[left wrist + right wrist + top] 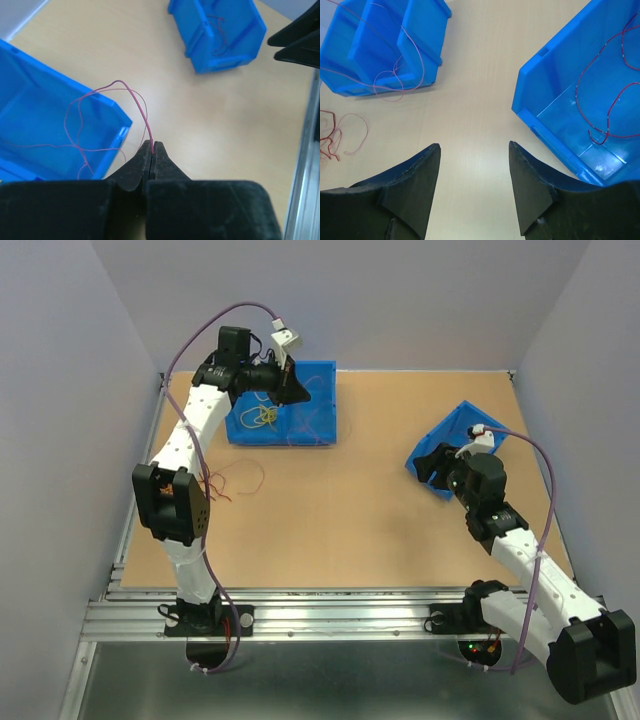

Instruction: Untangle the cables

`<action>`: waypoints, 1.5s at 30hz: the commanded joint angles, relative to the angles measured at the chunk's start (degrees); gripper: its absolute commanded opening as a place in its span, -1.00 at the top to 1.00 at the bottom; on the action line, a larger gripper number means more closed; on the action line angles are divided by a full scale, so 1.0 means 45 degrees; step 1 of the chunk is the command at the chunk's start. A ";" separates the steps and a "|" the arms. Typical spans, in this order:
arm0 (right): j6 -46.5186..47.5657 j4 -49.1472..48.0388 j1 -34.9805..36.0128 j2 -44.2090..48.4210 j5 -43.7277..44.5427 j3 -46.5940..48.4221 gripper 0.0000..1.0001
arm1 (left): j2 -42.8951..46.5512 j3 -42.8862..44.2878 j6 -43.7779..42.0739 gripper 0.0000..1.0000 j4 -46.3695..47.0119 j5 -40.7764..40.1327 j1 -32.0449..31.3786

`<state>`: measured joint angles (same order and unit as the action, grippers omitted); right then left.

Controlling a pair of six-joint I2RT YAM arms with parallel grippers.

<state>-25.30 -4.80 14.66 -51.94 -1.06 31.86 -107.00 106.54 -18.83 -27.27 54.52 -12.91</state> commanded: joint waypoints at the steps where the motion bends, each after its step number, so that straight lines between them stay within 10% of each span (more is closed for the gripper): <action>1: 0.0017 -0.0750 0.0025 -0.0019 0.0021 -0.0126 -0.24 | 0.0652 0.0388 0.0162 1.00 -0.0581 0.1108 -0.0489; 9: 0.0017 -0.0750 0.0025 -0.0078 -0.0038 -0.0107 -0.24 | 0.1338 -0.0027 0.1761 1.00 0.2034 -0.1744 -0.1079; 20: 0.0017 -0.0809 0.0024 -0.0059 -0.0038 -0.0185 -0.22 | -0.1358 0.6127 0.2328 1.00 0.0843 -0.3111 0.0600; 45: -0.0003 -0.0946 0.0063 -0.0176 -0.0077 -0.0321 -0.21 | -0.3330 0.3003 0.0979 1.00 0.2348 -0.6469 -0.0959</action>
<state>-25.30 -5.28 14.66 -53.32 -1.10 31.86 -122.65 119.68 -15.44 -20.69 30.02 -15.73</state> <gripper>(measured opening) 0.608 0.030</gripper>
